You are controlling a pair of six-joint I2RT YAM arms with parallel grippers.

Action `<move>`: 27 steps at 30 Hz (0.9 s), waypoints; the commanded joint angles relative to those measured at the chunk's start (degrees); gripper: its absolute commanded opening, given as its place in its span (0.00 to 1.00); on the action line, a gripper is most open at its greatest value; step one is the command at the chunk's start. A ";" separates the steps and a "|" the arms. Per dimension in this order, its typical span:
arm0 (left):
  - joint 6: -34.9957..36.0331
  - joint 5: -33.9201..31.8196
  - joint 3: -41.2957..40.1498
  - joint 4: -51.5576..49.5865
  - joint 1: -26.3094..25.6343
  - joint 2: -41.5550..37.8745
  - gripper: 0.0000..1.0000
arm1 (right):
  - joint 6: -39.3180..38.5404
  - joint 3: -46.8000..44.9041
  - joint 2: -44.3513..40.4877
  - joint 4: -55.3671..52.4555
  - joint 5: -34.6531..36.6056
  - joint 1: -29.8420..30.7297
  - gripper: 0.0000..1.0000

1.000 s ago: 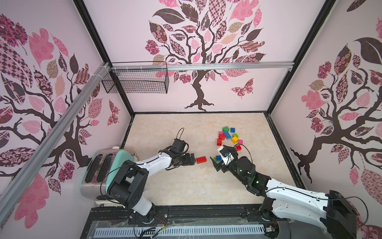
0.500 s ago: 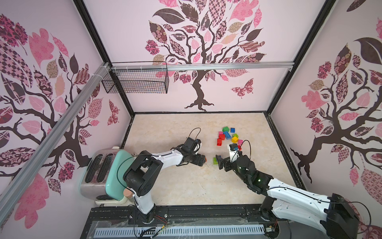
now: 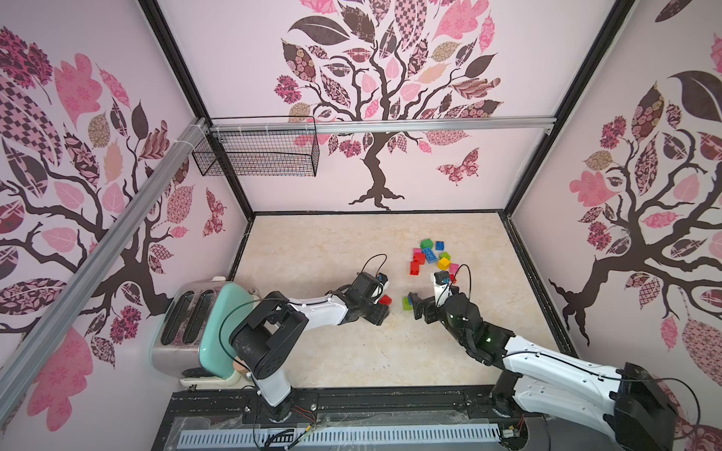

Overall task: Assemble the number 4 with lego
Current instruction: Pick up the lego brick from the center of the board.

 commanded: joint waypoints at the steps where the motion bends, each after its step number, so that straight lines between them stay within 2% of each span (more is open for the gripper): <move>1: 0.36 -6.81 -2.33 -0.63 -1.37 -0.24 0.61 | 0.97 1.97 1.16 0.23 2.07 -0.16 1.00; 6: 0.97 -10.58 -2.00 0.45 -2.19 1.21 0.54 | 1.96 2.02 1.83 0.77 3.60 -0.29 1.00; 17: 1.44 -9.09 -2.68 3.45 -2.36 3.87 0.41 | 1.68 1.56 1.48 1.02 3.32 -0.34 0.99; 21: 0.03 -10.19 -3.16 3.63 -2.37 2.98 0.26 | 1.64 1.73 2.02 -0.24 0.20 -1.24 0.99; 26: -1.42 -9.52 -3.40 4.07 -1.84 0.38 0.00 | 5.19 3.59 3.91 -3.88 -3.25 -3.11 0.99; 27: -1.53 -9.74 -3.00 3.39 -1.75 -0.25 0.00 | 5.26 4.12 4.10 -4.19 -4.68 -3.66 1.00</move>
